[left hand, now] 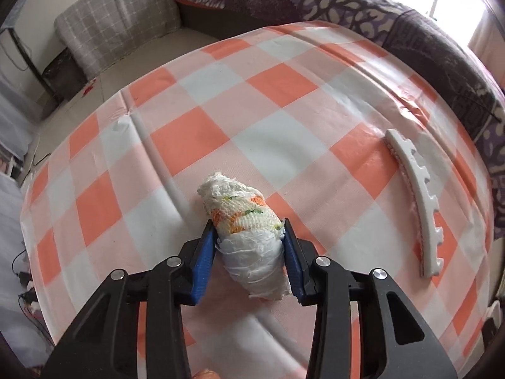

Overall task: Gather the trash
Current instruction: 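Grasp the wrapped tissue bundle with left tool while right tool grasps foam strip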

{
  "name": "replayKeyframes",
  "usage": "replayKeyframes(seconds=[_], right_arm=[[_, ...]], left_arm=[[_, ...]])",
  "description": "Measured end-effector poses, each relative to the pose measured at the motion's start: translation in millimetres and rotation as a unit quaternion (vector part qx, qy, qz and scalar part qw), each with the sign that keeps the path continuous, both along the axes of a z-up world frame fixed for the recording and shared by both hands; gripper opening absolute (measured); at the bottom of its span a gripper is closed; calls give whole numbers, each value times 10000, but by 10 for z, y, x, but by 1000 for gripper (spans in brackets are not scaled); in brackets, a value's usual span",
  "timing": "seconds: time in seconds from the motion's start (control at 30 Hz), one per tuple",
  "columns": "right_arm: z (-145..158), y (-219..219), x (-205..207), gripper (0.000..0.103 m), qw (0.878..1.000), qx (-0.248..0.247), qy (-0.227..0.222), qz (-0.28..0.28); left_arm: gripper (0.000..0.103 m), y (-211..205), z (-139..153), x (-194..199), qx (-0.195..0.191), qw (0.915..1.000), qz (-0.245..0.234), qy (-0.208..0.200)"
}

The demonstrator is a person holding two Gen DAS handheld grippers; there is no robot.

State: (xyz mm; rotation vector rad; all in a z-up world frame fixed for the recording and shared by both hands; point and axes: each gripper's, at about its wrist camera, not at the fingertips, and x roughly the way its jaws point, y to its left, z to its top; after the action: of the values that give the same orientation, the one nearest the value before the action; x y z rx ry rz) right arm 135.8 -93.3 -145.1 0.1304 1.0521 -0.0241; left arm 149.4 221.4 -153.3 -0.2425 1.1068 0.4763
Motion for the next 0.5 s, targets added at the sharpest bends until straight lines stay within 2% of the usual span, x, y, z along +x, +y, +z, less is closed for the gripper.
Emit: replayKeyframes(seconds=[0.17, 0.27, 0.37, 0.5], right_arm=[[1, 525, 153, 93, 9956, -158, -173, 907], [52, 949, 369, 93, 9890, -5, -311, 1446], [64, 1309, 585, 93, 9838, 187, -257, 1767], [44, 1676, 787, 92, 9798, 197, -198, 1978]], left_arm=[[39, 149, 158, -99, -316, 9995, -28, -80], [39, 268, 461, -188, -559, 9976, -2, -401], [39, 362, 803, -270, -741, 9942, -31, -774], [40, 398, 1034, -362, -703, 9921, -60, -1038]])
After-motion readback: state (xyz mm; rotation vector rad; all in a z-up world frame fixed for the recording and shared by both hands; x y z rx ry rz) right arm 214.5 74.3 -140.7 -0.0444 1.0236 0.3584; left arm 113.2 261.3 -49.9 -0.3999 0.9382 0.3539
